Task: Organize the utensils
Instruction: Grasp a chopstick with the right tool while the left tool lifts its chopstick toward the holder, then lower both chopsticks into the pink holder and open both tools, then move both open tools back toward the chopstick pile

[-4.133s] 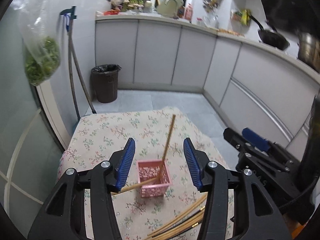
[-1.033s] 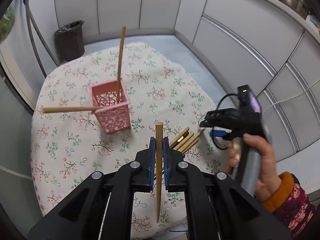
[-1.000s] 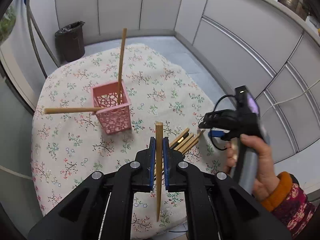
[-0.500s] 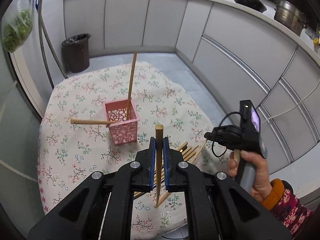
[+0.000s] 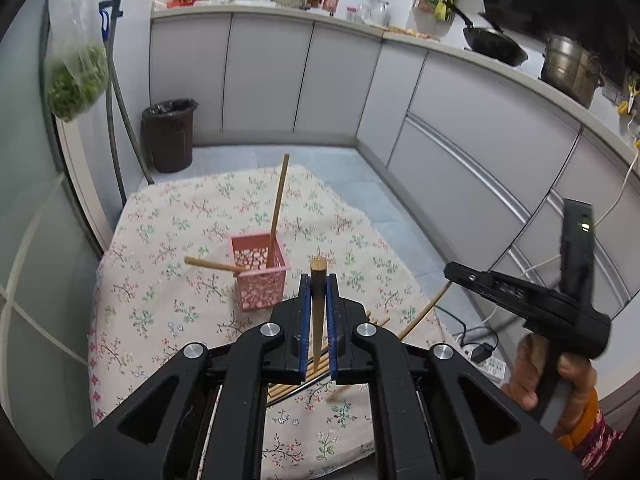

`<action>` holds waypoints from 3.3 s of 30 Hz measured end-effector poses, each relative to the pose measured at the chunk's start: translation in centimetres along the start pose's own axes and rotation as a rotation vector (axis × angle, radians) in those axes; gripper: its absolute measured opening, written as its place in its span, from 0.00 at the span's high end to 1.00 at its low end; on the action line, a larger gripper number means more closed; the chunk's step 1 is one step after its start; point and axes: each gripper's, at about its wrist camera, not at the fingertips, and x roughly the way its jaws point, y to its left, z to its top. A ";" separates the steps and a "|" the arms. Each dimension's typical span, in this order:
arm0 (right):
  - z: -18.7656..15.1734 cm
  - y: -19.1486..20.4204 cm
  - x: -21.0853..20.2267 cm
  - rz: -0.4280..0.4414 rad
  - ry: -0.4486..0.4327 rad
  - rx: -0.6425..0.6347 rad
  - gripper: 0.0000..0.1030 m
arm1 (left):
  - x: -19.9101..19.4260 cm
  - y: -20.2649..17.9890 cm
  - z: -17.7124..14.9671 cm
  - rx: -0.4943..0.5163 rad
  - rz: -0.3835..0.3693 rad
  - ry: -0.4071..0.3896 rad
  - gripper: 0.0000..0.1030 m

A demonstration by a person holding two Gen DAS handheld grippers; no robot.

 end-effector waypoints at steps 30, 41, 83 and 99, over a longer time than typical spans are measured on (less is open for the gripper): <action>11.3 10.0 -5.9 0.205 -0.303 -0.111 0.96 | 0.0 4.8 11.3 -0.157 0.147 -0.258 0.94; 11.5 10.4 -0.2 0.184 -0.238 -0.144 0.96 | 7.0 7.5 9.6 -0.201 0.142 -0.093 0.90; 7.0 12.5 5.2 -0.066 -0.186 -0.373 0.66 | 3.8 4.5 8.7 -0.109 0.214 -0.123 0.51; 4.3 7.9 3.7 -0.126 -0.118 -0.361 0.48 | 6.0 2.2 6.1 -0.061 0.223 -0.055 0.32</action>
